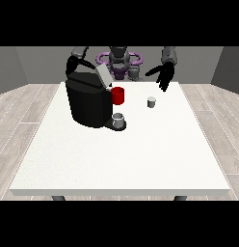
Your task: Insert the coffee pod into the coffee machine and close the lid
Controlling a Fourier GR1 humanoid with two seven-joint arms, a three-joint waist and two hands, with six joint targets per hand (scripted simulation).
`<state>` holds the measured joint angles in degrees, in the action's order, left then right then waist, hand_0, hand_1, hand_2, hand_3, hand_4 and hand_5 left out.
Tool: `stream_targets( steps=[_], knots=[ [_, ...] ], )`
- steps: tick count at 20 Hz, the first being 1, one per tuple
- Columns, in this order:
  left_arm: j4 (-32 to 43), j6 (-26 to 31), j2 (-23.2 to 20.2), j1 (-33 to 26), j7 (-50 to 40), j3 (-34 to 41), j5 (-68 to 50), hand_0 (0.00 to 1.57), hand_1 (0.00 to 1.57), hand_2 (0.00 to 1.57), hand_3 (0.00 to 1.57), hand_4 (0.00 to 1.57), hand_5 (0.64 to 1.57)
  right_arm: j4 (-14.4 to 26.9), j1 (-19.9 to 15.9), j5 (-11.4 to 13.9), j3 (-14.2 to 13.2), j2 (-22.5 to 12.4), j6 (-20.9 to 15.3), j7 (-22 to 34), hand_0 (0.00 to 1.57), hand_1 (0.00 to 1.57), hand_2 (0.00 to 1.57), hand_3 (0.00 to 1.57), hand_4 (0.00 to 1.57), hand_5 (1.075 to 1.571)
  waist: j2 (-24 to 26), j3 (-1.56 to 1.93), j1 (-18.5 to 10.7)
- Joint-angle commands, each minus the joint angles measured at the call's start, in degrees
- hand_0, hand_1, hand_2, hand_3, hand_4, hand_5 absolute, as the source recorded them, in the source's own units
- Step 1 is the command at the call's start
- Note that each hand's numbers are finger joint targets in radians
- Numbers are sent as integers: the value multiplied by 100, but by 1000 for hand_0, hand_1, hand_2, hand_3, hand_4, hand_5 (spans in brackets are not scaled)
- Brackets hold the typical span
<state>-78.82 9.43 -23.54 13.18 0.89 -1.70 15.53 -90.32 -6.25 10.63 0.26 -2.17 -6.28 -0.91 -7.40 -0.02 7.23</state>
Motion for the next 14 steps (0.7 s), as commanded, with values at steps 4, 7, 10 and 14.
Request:
stream_targets(
  steps=[4,7,10,14],
  knots=[
    [1354,256,-373,631,321,155,446,0,0,0,0,0,1571,-252,-72,179,400,167,-53,409,0,0,0,0,0,1571,-275,-2,296],
    [1660,52,-65,784,255,-59,783,0,0,0,0,0,1571,55,-108,43,269,214,-224,56,0,0,0,0,0,1571,-366,0,247],
    [1944,43,-92,945,279,-171,1108,0,0,0,0,0,1571,243,19,133,428,215,-284,135,0,0,0,0,0,1571,-265,1,197],
    [2268,-57,-194,1577,505,29,1259,261,261,589,247,0,1571,596,-394,-63,241,213,-212,101,0,0,0,0,0,1571,-530,2,145]
  ],
)
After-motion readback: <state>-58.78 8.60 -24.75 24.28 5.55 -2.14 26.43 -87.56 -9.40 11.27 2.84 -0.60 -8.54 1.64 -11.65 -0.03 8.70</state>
